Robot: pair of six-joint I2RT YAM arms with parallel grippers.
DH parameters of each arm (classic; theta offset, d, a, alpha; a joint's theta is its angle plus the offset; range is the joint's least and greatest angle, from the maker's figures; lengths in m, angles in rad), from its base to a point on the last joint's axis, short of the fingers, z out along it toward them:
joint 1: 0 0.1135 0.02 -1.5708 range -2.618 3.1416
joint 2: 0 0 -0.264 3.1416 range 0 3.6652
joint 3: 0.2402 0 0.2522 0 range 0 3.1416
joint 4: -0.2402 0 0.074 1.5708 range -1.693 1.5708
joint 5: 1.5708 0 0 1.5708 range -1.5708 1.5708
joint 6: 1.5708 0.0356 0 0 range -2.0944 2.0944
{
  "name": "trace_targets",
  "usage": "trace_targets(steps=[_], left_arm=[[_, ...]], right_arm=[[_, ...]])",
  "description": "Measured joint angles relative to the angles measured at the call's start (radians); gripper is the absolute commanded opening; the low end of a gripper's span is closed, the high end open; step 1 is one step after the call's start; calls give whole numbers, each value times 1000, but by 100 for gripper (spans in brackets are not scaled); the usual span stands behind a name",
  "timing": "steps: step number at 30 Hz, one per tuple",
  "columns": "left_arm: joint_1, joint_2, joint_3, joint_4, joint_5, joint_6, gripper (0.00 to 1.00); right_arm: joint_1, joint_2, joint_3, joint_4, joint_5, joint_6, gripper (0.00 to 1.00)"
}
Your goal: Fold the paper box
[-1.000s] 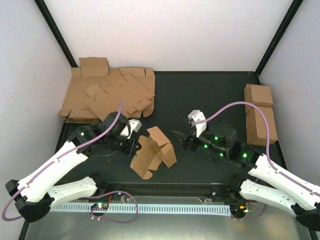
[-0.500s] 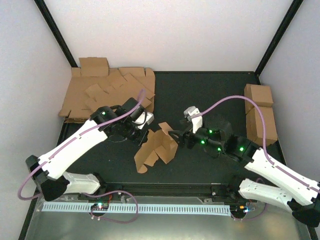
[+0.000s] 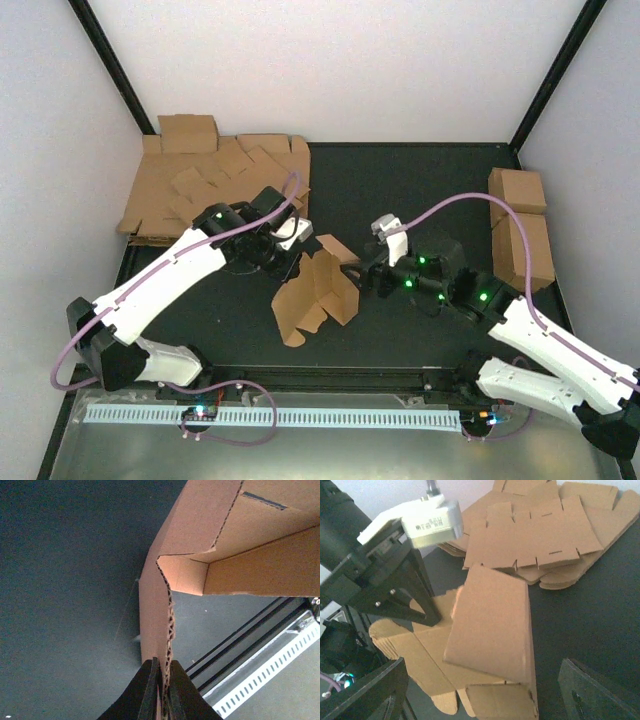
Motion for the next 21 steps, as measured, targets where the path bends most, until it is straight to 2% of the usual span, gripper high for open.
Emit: trace_targets(steps=[7, 11, 13, 19, 21], left_arm=[[6, -3, -41, 57, 38, 0, 10], [6, -16, -72, 81, 59, 0, 17], [6, -26, -82, 89, 65, -1, 24], [6, -61, -94, 109, 87, 0, 59], [6, -82, -96, 117, 94, 0, 65]], right_arm=[[0, -80, -143, 44, 4, -3, 85], [0, -143, -249, 92, 26, 0, 81], [0, -163, -282, 113, 44, 2, 80], [0, -140, -293, 170, 67, 5, 80], [0, -128, -294, 190, 67, 6, 80]])
